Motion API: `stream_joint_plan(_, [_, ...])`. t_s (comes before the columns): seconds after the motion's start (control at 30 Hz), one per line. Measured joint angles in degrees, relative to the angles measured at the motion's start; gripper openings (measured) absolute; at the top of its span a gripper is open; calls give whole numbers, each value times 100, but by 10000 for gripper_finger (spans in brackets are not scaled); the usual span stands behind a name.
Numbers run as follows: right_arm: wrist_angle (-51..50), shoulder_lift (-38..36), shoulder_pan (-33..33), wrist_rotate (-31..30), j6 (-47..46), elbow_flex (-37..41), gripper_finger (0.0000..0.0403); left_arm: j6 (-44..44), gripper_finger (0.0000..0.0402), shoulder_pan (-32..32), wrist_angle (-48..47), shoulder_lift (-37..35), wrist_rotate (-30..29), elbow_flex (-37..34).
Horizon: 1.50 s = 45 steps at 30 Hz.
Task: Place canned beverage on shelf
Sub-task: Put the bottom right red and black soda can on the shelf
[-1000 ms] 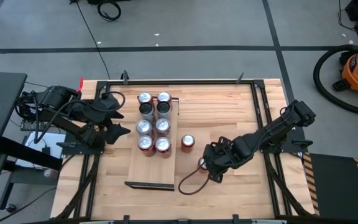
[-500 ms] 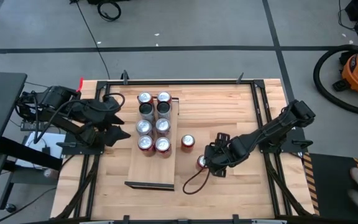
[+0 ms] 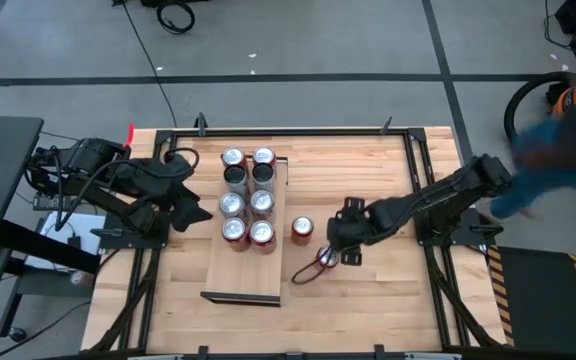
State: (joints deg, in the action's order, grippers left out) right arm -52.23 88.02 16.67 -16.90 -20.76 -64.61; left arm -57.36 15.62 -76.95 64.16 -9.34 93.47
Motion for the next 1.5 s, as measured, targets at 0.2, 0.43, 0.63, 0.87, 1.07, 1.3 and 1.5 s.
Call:
stream_joint_plan(0.2, [209, -496, -292, 396, 277, 119, 306, -94, 389, -2, 2, 0, -1, 0])
stream_joint_plan(0.43, [369, -550, 40, 1178, 283, 31, 306, -149, 389, -2, 2, 0, -2, 0])
stream_joint_plan(0.63, [464, -208, 392, 1213, 209, 31, 306, -158, 389, -2, 4, 0, -2, 0])
stream_joint_plan(0.87, [828, 98, 276, 984, 299, 109, 306, -196, 389, -2, 4, 0, -4, 0])
stream_joint_plan(1.07, [1025, 62, -227, 5, 709, 551, 306, -206, 389, 0, 5, 0, -4, 0])
stream_joint_plan(1.3, [1589, -21, -460, 268, 1094, 668, 306, -215, 389, -2, 4, 0, -41, 0])
stream_joint_plan(1.5, [1737, -442, -136, 149, 589, 667, 306, -264, 389, -2, 4, 0, 39, 0])
